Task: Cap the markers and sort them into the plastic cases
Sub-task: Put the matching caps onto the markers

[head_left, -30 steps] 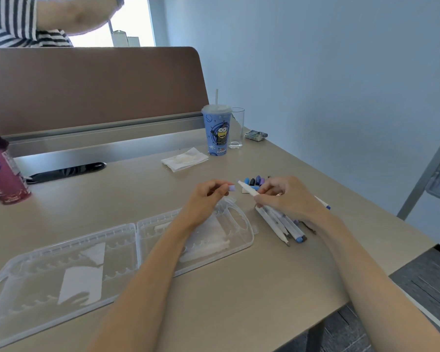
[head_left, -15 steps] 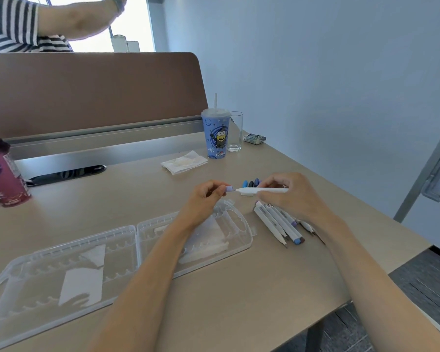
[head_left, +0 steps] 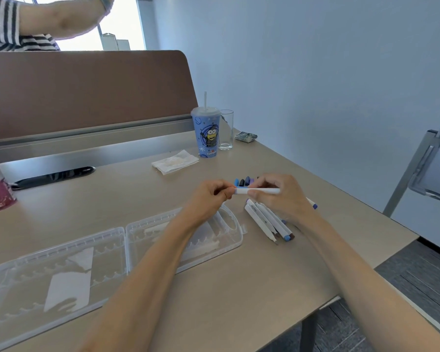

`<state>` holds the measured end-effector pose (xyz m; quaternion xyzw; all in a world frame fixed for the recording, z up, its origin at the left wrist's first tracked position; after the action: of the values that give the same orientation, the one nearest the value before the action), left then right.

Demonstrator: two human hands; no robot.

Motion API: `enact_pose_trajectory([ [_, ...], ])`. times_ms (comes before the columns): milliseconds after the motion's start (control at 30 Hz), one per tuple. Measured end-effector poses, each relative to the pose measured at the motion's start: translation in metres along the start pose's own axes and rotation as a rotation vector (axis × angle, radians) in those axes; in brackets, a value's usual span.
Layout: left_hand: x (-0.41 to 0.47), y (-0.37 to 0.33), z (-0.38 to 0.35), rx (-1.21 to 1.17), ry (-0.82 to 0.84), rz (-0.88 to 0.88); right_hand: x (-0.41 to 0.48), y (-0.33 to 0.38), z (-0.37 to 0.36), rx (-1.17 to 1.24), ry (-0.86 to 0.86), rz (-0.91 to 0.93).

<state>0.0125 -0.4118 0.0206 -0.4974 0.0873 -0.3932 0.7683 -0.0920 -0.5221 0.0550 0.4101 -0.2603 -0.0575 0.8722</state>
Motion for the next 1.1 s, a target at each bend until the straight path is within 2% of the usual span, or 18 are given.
enact_pose_trajectory([
  [100, 0.006, -0.003, 0.000, 0.055, 0.075, -0.017, -0.004, -0.002, -0.001, -0.045, 0.012, -0.014],
  [267, 0.019, -0.008, -0.016, 0.074, 0.237, -0.002, -0.013, -0.016, -0.019, -0.234, 0.166, -0.112],
  [367, 0.025, 0.002, -0.023, 0.159, 0.258, 0.044, -0.010, -0.026, -0.027, -0.249, 0.192, -0.154],
  [500, 0.031, 0.018, -0.015, 0.287, 0.151, 0.106, -0.005, -0.037, -0.033, -0.282, 0.229, -0.179],
  [633, 0.043, 0.018, -0.005, 0.424, -0.002, 0.068, -0.002, -0.039, -0.034, -0.337, 0.242, -0.131],
  [767, 0.058, 0.012, -0.021, 0.572, 0.063, 0.001, 0.003, -0.042, -0.010, -0.269, 0.081, -0.108],
  [933, 0.072, 0.006, -0.042, 0.898, 0.169, -0.065, 0.005, -0.056, 0.022, -0.281, -0.056, -0.136],
  [1033, 0.073, 0.007, -0.047, 0.941, 0.209, -0.056, 0.003, -0.067, 0.042, -0.214, -0.130, -0.183],
  [1100, 0.071, 0.001, -0.043, 0.875, 0.166, -0.068, 0.001, -0.076, 0.056, -0.168, -0.186, -0.221],
])
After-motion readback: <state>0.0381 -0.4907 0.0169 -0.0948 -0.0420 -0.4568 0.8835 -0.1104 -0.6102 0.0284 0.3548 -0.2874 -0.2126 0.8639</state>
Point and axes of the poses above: each hand's wrist, its own x-axis towards the middle knuckle, its own z-axis out of the back of the hand, y = z × x, the point moved 10 cm from there along x, towards the middle knuckle, and after that the axes turned 1 degree about z, right-handed, at the moved point
